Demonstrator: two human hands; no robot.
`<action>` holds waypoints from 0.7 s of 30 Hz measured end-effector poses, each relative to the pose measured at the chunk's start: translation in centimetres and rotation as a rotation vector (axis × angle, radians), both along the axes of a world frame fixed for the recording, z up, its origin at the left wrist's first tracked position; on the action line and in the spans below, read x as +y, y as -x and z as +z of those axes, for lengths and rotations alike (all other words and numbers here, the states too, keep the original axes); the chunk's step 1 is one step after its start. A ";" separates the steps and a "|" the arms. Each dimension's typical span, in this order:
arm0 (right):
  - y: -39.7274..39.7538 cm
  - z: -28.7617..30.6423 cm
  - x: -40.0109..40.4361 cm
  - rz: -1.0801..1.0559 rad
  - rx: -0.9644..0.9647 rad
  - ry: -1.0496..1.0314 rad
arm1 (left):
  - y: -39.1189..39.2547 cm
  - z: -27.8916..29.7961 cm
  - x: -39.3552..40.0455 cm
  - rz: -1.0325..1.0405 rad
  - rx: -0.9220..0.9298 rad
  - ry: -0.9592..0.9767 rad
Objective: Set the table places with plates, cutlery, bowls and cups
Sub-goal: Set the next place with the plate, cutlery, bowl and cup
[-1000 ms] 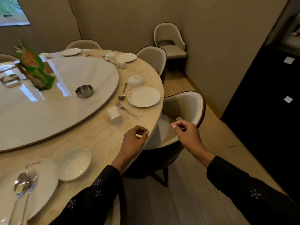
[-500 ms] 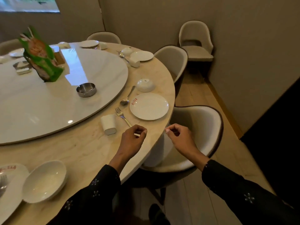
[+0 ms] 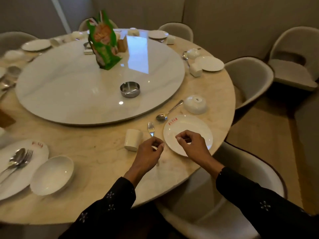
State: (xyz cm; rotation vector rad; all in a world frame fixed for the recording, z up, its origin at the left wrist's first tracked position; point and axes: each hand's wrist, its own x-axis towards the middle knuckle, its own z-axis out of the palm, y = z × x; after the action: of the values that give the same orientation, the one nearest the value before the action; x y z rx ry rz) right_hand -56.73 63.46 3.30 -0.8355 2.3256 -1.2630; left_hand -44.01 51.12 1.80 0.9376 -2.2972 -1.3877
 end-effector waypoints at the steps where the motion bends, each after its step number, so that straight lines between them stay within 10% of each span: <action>1: 0.8 -0.2 -0.5 0.030 -0.001 -0.004 | 0.3 -0.2 0.1 0.033 -0.008 0.006; 21: 11.5 -2.3 -1.3 0.655 0.098 -0.218 | 5.6 -1.0 6.6 0.573 -0.080 0.053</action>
State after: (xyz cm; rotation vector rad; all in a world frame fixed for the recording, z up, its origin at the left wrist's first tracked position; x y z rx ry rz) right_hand -68.24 62.14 1.04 -1.4408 1.9468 -0.6868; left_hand -49.62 57.69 0.77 1.5018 -1.8785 -1.0497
